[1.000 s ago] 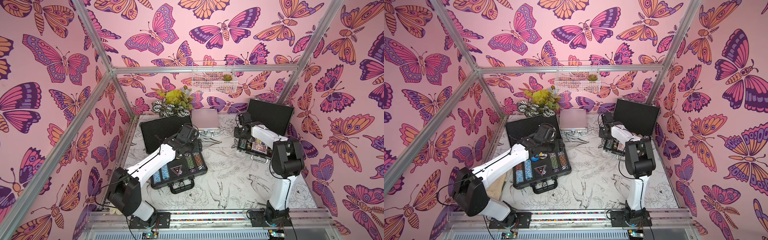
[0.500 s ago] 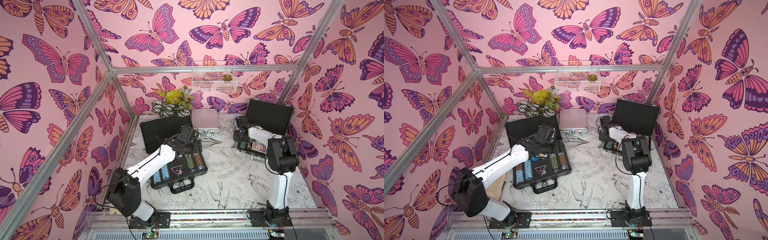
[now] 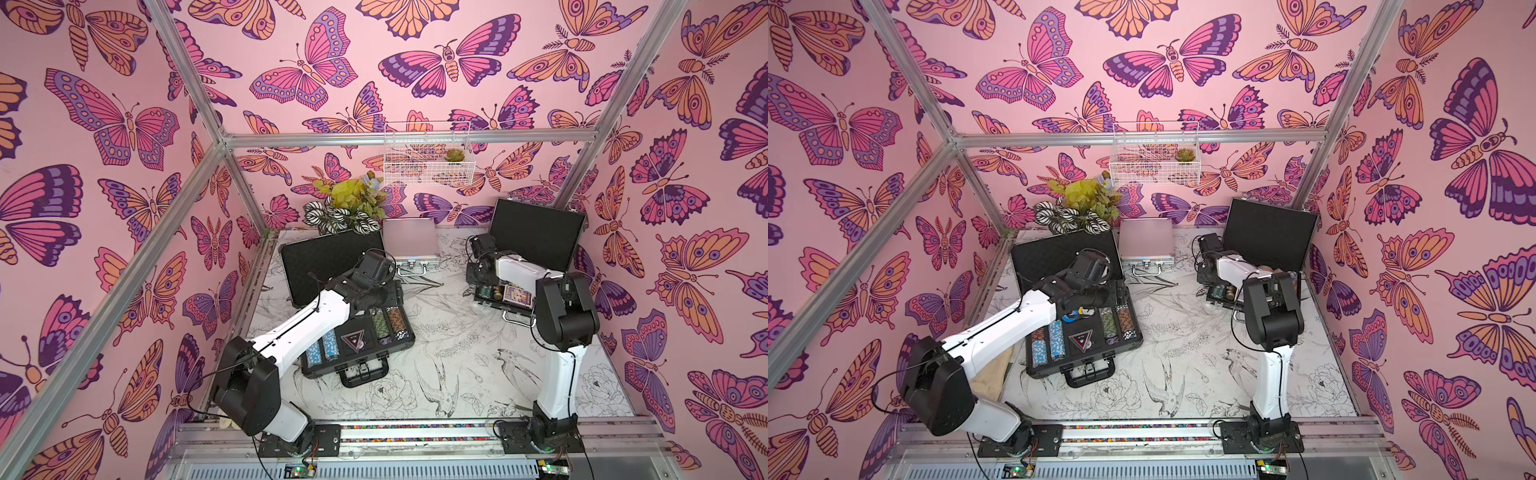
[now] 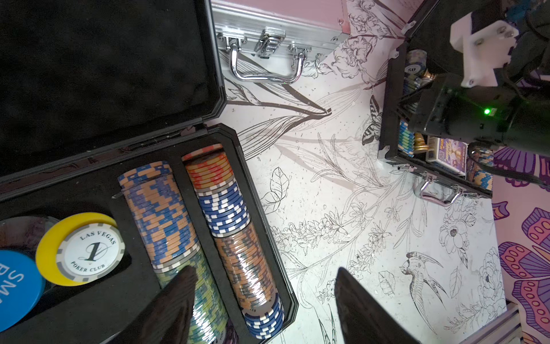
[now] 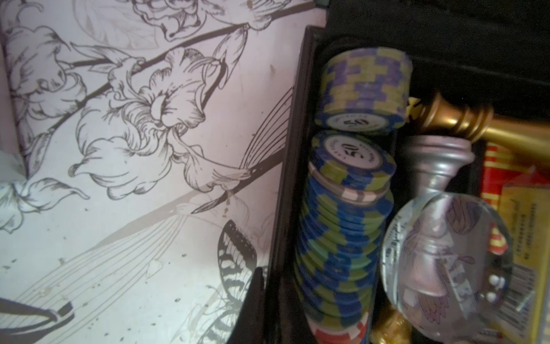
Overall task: Close the poker set cases
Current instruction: Move the poker set case to the center of the board.
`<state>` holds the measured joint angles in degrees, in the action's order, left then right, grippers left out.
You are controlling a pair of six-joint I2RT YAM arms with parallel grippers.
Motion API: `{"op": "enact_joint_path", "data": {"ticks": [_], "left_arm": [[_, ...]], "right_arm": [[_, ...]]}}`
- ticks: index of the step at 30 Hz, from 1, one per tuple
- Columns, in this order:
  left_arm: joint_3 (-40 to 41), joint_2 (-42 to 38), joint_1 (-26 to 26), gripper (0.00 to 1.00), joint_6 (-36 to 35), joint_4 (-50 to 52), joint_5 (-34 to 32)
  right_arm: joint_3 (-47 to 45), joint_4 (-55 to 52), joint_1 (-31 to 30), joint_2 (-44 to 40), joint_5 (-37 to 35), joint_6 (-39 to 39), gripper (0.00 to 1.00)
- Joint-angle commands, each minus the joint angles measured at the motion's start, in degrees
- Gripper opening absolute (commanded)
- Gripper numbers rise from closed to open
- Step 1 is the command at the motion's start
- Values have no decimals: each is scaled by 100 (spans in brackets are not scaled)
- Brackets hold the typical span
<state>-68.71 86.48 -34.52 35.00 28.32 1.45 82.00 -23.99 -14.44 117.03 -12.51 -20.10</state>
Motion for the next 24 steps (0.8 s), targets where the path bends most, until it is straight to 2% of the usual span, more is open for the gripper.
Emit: {"op": "enact_joint_path", "data": {"ticks": [1,10,24], "left_arm": [[111,-84,14,75,-45,-67,-68],[173,-90,13,75,-5,-114,-31],[208,-71,6,74,9,-129,-27]], "right_arm": [[-370,-272,-448,-181,617,202,6],[-929,-13,-891,-514,765,167,5],[-984,105,-1419,-583,952,-52,5]]}}
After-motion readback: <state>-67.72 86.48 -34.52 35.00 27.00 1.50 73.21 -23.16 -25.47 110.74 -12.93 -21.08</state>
